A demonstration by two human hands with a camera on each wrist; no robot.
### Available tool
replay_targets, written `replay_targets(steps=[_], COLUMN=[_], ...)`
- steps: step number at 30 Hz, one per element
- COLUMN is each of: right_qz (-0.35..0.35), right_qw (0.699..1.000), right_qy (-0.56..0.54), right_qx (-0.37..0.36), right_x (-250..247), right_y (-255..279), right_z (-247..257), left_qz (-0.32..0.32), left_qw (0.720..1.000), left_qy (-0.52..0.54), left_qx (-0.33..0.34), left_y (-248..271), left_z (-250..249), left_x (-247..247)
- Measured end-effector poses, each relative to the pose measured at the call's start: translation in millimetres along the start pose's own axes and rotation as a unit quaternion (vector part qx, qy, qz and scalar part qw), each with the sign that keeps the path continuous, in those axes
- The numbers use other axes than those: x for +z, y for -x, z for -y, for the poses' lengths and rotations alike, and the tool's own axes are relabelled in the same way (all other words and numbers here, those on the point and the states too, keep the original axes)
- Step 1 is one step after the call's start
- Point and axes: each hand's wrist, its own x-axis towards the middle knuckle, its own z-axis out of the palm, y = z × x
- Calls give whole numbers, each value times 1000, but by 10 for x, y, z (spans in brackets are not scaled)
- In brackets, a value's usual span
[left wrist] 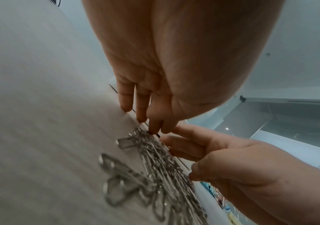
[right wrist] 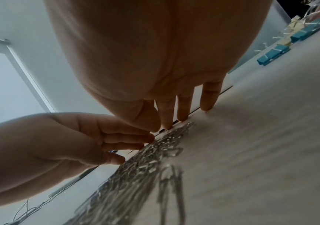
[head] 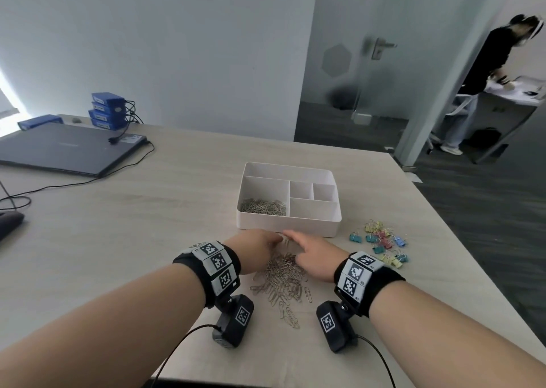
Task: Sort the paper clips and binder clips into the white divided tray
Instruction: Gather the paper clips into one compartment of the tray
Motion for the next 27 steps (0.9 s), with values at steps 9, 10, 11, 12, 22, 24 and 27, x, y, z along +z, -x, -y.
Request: replay_targets(steps=[9, 10, 11, 12, 22, 24, 27], right_qz=[-21, -27, -24, -11, 25, 13, -12], right_qw=[996, 998, 999, 999, 996, 997, 998], right_qy=[-36, -12, 16, 46, 87, 69, 68], right_qx=[-76, -63, -44, -23, -16, -12, -13], right_x=[-22, -44, -61, -67, 163, 171, 172], right_y=[164, 185, 203, 215, 182, 159, 129], right_z=[-148, -153, -154, -153, 39, 53, 37], left_qz=[-21, -40, -42, -25, 56, 45, 29], left_qw=[997, 997, 998, 999, 994, 996, 998], left_qy=[77, 71, 53, 25, -88, -71, -55], left_qx=[14, 12, 2, -14, -15, -10, 3], left_y=[129, 120, 102, 90, 105, 93, 65], left_z=[194, 226, 254, 269, 78, 56, 63], left_x=[-14, -7, 4, 14, 126, 127, 142])
